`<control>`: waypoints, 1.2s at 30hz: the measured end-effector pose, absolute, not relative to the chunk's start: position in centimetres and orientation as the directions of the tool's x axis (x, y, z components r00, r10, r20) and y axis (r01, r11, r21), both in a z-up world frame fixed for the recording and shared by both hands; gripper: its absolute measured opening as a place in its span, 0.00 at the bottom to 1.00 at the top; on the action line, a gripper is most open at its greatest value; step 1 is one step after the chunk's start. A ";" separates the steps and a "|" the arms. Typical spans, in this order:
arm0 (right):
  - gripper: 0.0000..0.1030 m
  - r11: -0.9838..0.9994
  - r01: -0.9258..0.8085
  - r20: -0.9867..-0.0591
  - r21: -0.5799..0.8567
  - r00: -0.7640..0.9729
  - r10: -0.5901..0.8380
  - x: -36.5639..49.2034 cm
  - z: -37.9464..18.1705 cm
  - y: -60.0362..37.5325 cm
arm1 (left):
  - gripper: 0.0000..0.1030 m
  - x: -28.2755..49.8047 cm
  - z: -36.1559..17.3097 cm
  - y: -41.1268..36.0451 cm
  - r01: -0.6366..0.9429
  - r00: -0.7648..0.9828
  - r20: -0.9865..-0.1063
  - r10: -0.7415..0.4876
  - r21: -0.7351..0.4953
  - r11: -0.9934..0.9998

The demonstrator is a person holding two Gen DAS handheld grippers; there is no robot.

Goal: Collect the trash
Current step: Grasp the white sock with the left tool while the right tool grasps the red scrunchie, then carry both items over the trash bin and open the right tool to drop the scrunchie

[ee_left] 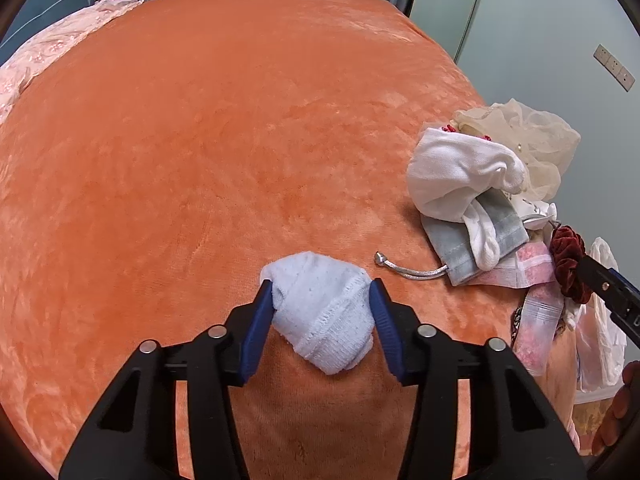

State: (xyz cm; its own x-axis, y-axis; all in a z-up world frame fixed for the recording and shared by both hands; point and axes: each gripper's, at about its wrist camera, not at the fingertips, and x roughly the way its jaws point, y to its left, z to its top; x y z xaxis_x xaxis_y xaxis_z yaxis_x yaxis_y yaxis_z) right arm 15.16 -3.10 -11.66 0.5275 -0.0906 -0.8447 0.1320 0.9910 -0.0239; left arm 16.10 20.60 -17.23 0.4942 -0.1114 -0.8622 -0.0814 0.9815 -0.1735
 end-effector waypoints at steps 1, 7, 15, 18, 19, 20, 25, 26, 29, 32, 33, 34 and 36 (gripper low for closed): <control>0.62 0.991 0.129 -0.849 -0.013 0.523 -0.080 15.3 -12.0 -3.0 | 0.40 16.0 -17.2 20.6 -0.080 0.494 -0.863 -0.108 -0.168 0.982; 0.44 0.993 0.114 -0.862 0.014 0.505 -0.045 16.3 -14.1 -2.7 | 0.32 16.6 -17.3 20.4 -0.079 0.495 -0.862 -0.109 -0.169 0.982; 0.14 0.992 0.082 -0.852 0.100 0.521 0.043 15.8 -13.6 -2.7 | 0.25 16.1 -16.2 20.1 -0.077 0.499 -0.858 -0.124 -0.186 0.980; 0.13 0.990 0.075 -0.837 0.122 0.544 0.062 15.3 -12.5 -3.0 | 0.25 15.4 -15.1 19.7 -0.074 0.511 -0.850 -0.127 -0.191 0.979; 0.13 0.990 0.073 -0.831 0.124 0.552 0.064 15.1 -12.0 -3.0 | 0.25 15.1 -14.6 19.6 -0.073 0.516 -0.847 -0.131 -0.196 0.978; 0.13 0.989 0.069 -0.825 0.131 0.561 0.070 14.8 -11.4 -3.0 | 0.24 14.7 -14.1 19.4 -0.071 0.522 -0.842 -0.136 -0.201 0.977; 0.13 0.988 0.051 -0.787 0.147 0.611 0.085 13.6 -8.1 -3.3 | 0.24 13.3 -11.1 18.3 -0.047 0.552 -0.819 -0.154 -0.215 0.975; 0.13 0.986 0.049 -0.776 0.157 0.623 0.093 13.2 -7.3 -3.5 | 0.24 13.0 -10.4 18.0 -0.040 0.560 -0.813 -0.160 -0.220 0.975; 0.13 0.985 0.046 -0.750 0.169 0.654 0.098 11.9 -5.2 -4.5 | 0.24 12.2 -8.4 17.0 -0.020 0.581 -0.795 -0.175 -0.229 0.973; 0.12 0.983 0.040 -0.720 0.178 0.687 0.102 10.7 -3.1 -5.6 | 0.24 11.3 -6.4 15.8 0.012 0.601 -0.776 -0.190 -0.229 0.973; 0.12 0.983 0.040 -0.711 0.180 0.696 0.102 10.3 -2.5 -5.8 | 0.24 11.0 -5.8 15.2 0.023 0.607 -0.770 -0.195 -0.228 0.973; 0.12 0.982 0.041 -0.700 0.183 0.707 0.100 9.8 -1.7 -6.3 | 0.24 10.7 -5.1 14.5 0.036 0.613 -0.764 -0.200 -0.226 0.974; 0.12 0.981 0.047 -0.682 0.190 0.725 0.098 9.1 -0.4 -7.3 | 0.24 10.1 -3.7 13.1 0.063 0.624 -0.752 -0.213 -0.223 0.973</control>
